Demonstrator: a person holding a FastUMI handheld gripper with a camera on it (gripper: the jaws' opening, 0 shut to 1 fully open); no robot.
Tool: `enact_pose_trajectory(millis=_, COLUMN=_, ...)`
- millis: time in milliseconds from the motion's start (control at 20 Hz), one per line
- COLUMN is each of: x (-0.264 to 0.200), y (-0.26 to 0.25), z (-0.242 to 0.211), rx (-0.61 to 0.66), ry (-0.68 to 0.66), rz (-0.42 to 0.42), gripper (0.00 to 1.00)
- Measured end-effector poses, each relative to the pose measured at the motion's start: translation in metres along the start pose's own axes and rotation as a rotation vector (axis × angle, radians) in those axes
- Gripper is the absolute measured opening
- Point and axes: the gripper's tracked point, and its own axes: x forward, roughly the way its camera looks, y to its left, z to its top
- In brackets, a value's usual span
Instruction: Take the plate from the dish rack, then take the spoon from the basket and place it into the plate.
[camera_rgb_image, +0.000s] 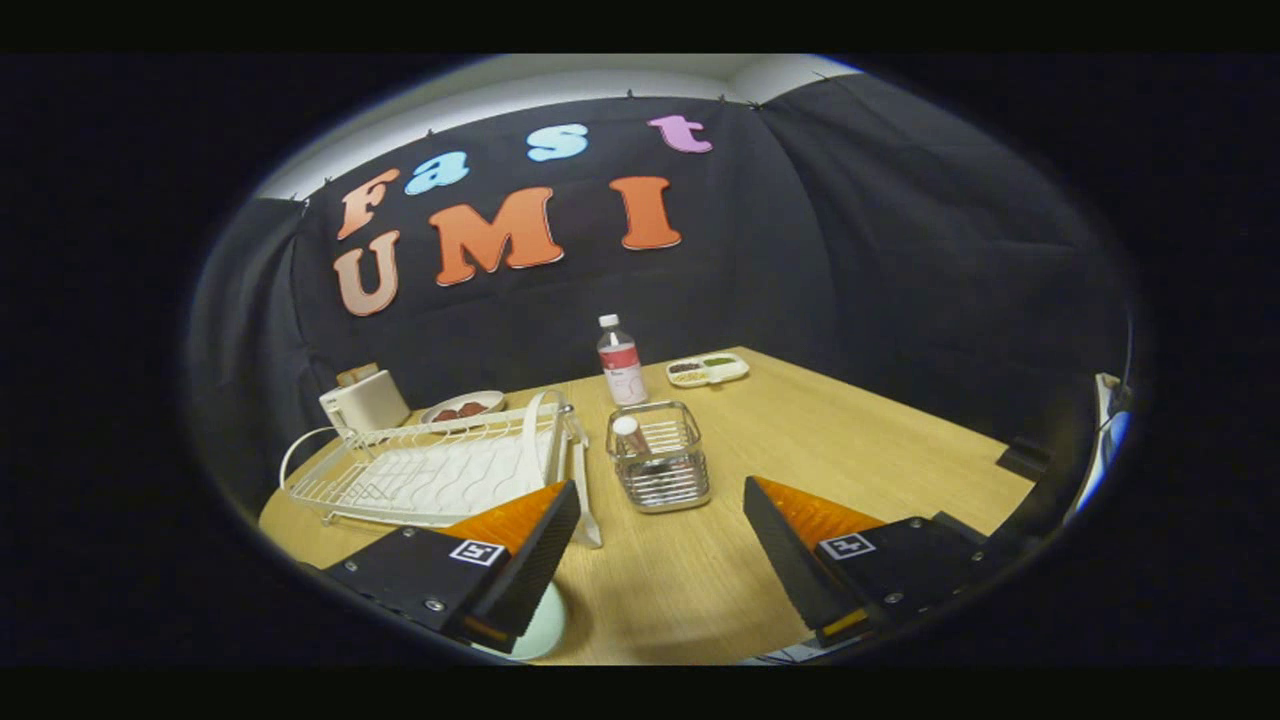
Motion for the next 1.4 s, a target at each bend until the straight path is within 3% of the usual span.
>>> enact_pose_trajectory(millis=400, x=0.03, y=0.014, z=0.019, rx=-0.097, ry=-0.084, rz=0.01, gripper=0.83)
enact_pose_trajectory(millis=500, x=0.033, y=0.019, z=0.023, rx=-0.137, ry=-0.105, rz=0.015, gripper=0.75)
enact_pose_trajectory(millis=650, x=0.037, y=0.026, z=0.021, rx=-0.155, ry=-0.095, rz=0.029, gripper=0.51)
enact_pose_trajectory(millis=750, x=0.041, y=0.026, z=0.017, rx=-0.155, ry=-0.078, rz=0.032, gripper=0.41)
enact_pose_trajectory(millis=1000, x=0.045, y=0.025, z=0.018, rx=-0.18, ry=-0.082, rz=0.024, gripper=0.25)
enact_pose_trajectory(millis=1050, x=0.047, y=0.026, z=0.018, rx=-0.182, ry=-0.081, rz=0.027, gripper=0.19)
enact_pose_trajectory(millis=1400, x=0.051, y=0.027, z=0.024, rx=-0.18, ry=-0.089, rz=0.044, gripper=0.08)
